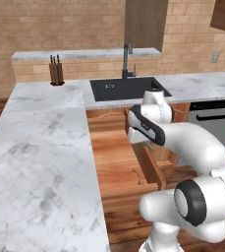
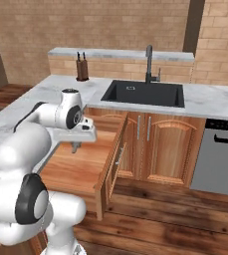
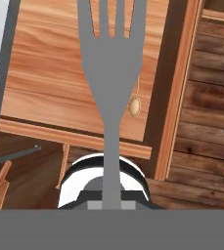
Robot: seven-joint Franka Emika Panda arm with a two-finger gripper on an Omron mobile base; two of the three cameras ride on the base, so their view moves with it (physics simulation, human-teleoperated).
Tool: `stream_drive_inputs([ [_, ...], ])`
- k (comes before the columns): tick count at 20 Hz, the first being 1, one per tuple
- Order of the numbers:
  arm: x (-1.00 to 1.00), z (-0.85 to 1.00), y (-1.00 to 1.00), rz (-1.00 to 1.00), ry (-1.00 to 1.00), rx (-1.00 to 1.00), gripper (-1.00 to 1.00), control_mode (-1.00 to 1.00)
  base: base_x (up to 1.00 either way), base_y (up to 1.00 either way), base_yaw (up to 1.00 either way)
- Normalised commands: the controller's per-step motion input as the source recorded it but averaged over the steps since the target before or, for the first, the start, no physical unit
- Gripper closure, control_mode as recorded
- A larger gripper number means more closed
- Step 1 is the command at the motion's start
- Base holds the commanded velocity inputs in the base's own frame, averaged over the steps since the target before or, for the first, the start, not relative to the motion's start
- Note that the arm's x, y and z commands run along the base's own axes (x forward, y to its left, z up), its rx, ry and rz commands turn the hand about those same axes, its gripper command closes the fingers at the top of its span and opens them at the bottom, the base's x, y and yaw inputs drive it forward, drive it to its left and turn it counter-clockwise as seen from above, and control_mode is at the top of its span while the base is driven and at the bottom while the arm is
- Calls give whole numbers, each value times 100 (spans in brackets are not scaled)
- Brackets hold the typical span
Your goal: Organize the utensils by type. Pick up the wooden spoons from the counter and place them in the open cabinet. Then pick up the metallic utensils from the counter and place them in the open drawer.
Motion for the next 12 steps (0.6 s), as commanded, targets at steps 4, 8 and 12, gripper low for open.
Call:
stream_drive_inputs([
  [4,11,-69,0,0,0,0,100,-100,0,0,0],
  [8,0,-59,0,0,0,0,100,-100,0,0,0],
  [12,3,-55,0,0,0,0,100,-100,0,0,0],
])
